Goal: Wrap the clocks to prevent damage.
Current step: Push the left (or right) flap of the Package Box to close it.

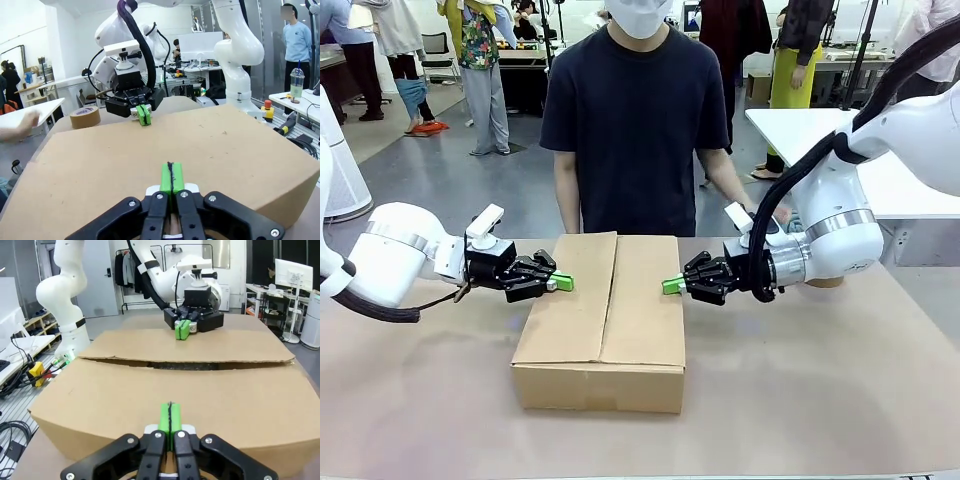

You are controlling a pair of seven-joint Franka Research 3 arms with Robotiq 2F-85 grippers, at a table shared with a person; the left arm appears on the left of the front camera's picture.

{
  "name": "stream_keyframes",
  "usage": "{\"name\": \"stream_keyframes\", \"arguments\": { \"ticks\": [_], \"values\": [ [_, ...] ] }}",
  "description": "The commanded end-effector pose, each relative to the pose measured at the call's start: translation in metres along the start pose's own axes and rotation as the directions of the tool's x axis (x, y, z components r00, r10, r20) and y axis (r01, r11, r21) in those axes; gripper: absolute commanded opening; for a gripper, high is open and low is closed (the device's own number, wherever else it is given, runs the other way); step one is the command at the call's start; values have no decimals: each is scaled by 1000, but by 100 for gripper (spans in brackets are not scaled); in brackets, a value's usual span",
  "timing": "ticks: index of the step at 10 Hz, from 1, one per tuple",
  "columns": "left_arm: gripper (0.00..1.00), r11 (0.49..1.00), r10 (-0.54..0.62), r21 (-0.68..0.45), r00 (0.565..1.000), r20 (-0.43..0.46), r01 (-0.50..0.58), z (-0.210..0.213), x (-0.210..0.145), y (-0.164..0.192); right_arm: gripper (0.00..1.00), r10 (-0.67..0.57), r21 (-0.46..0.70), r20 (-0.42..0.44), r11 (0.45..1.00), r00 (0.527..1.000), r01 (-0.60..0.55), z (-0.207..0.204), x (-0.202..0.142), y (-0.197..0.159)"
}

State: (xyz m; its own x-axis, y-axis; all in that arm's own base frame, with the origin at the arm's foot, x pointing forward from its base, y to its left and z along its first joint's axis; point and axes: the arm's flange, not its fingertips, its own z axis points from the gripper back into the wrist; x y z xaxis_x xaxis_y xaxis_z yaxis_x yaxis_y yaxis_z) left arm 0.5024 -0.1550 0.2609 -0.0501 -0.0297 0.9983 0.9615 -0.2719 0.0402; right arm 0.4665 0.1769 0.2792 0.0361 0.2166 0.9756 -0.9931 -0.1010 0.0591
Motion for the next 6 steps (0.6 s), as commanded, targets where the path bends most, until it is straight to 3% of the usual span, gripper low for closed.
{"name": "stream_keyframes", "arguments": {
  "ticks": [1, 6],
  "values": [
    [0, 1000, 3, -1, 1000, -6, -3, -2, -2, -1, 1, 8, -14, 6, 1000, 1000, -8, -2, -1, 0],
    [0, 1000, 3, -1, 1000, -6, -3, -2, -2, -1, 1, 8, -14, 6, 1000, 1000, -8, -2, -1, 0]
  ]
}}
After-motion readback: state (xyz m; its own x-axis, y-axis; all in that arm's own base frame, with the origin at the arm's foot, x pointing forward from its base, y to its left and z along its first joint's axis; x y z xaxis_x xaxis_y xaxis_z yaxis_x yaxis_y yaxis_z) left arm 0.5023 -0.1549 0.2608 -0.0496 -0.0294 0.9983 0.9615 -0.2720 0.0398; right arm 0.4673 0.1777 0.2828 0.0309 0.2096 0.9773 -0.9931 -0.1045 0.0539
